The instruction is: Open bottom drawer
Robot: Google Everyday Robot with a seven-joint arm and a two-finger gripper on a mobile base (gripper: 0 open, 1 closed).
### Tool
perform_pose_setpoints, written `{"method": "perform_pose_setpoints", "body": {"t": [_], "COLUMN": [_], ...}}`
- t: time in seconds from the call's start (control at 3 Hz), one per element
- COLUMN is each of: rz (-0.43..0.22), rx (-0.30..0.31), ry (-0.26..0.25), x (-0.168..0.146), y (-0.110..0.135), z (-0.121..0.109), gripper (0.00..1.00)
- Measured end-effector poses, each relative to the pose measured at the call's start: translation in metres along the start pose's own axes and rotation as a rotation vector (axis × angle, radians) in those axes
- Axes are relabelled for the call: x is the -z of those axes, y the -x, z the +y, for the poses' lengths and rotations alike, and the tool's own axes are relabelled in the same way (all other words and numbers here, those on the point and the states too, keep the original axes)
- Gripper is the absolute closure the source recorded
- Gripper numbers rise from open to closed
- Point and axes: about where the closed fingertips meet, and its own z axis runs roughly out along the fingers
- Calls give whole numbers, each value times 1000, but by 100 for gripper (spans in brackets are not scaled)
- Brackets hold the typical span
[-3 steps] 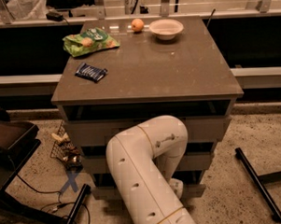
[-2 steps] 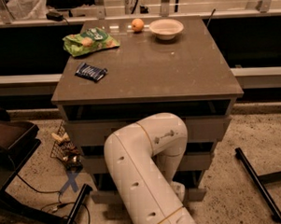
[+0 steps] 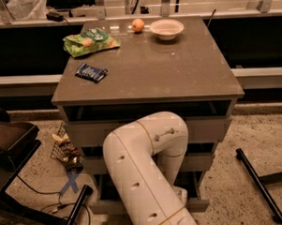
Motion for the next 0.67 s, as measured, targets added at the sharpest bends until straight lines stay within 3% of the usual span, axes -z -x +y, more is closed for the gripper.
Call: {"method": "perform_pose_setpoints", "body": {"t": [0.33,0.67], "rz": [0,15], "rx": [0,-60], "ry": [0,46], "x": [0,19], "y": [0,-11], "z": [0,38], "gripper": [100,100]}}
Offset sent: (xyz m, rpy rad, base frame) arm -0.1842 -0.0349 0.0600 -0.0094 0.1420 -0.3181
